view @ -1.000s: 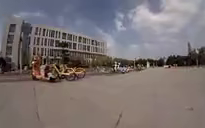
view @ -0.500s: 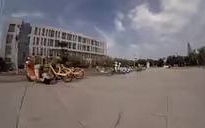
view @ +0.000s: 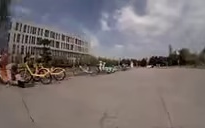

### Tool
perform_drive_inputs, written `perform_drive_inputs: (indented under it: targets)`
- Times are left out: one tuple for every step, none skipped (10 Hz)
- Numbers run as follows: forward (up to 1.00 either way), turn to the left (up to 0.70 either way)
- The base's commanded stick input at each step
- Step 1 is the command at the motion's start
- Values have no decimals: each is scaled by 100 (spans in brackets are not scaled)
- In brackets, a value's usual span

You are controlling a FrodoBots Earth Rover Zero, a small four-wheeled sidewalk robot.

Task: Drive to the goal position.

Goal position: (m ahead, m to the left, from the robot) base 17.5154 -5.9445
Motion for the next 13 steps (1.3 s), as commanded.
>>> perform_drive_inputs:
  targets:
    - [85,0]
    - [85,0]
    - [86,0]
    - [100,0]
    - [100,0]
    - [100,0]
    - [100,0]
    - [100,0]
    - [100,-29]
    - [100,-33]
    - [100,-34]
    - [100,-36]
    - [100,-39]
